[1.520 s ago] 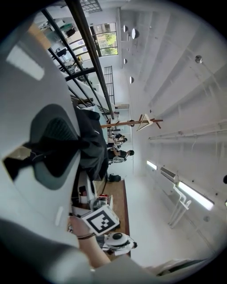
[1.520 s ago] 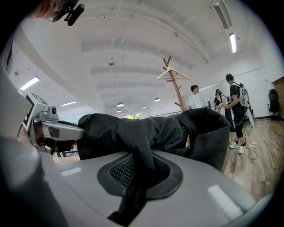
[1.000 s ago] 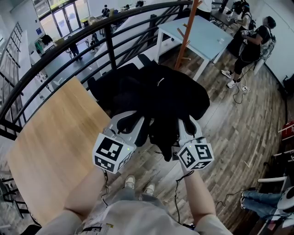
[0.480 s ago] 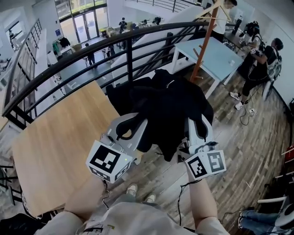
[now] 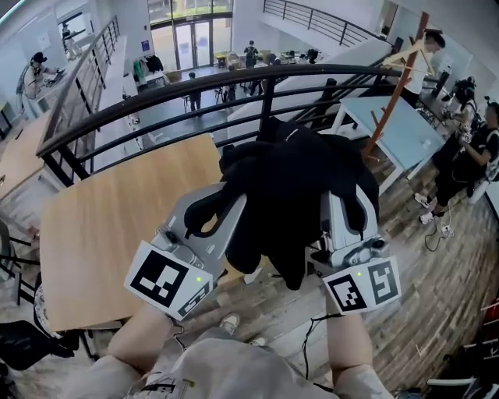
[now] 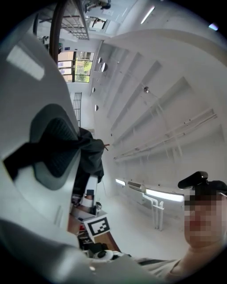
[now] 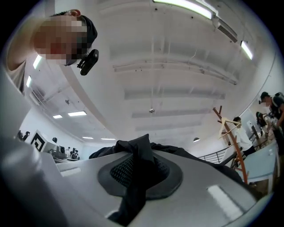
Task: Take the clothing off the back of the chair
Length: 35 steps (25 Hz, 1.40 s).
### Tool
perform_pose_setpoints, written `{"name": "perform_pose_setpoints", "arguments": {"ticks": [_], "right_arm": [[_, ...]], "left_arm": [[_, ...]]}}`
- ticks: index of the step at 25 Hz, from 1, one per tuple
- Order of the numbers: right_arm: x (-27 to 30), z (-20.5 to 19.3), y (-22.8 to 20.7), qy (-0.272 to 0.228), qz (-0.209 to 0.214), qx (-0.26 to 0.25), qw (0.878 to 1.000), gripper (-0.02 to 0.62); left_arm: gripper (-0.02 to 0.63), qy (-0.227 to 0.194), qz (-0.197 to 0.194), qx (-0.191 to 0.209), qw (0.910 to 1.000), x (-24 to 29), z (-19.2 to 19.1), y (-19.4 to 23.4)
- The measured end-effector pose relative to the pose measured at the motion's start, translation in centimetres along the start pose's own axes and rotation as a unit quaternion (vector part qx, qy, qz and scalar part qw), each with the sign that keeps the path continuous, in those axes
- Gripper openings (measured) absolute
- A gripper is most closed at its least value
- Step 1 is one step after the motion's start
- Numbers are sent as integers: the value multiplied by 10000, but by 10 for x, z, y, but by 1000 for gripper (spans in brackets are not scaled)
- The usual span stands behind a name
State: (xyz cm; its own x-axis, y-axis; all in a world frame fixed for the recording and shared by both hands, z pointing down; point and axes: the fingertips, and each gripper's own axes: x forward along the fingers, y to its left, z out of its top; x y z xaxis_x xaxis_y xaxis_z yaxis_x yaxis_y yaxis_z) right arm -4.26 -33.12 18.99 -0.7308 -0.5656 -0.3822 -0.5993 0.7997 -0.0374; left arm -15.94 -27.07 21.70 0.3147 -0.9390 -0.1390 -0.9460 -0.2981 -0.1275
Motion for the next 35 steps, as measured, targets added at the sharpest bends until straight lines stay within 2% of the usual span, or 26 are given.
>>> {"name": "perform_pose_setpoints", "arguments": {"ticks": [8, 15, 20, 24, 31, 35], "right_arm": [[42, -1, 89, -33, 1100, 391, 9932, 34], [71, -3, 179, -189, 2090, 733, 9750, 34], [82, -8, 225, -154, 2441, 946, 9650, 34], [87, -28, 254, 52, 2751, 1125, 9548, 34], [87, -64, 278, 404, 3019, 1220, 9446, 35], [83, -82, 281, 567, 3060, 1182, 9430, 35]], "left_arm": [[34, -9, 1004, 125, 9949, -82, 25, 50], [34, 58, 1957, 373, 9799, -166, 41, 84], [34, 115, 2331, 500, 9711, -209, 47, 100], [34, 280, 2649, 516, 9625, -237, 38, 110], [34, 508, 2902, 345, 9550, -261, 10, 122], [32, 539, 2965, 228, 9532, -265, -10, 120]]}}
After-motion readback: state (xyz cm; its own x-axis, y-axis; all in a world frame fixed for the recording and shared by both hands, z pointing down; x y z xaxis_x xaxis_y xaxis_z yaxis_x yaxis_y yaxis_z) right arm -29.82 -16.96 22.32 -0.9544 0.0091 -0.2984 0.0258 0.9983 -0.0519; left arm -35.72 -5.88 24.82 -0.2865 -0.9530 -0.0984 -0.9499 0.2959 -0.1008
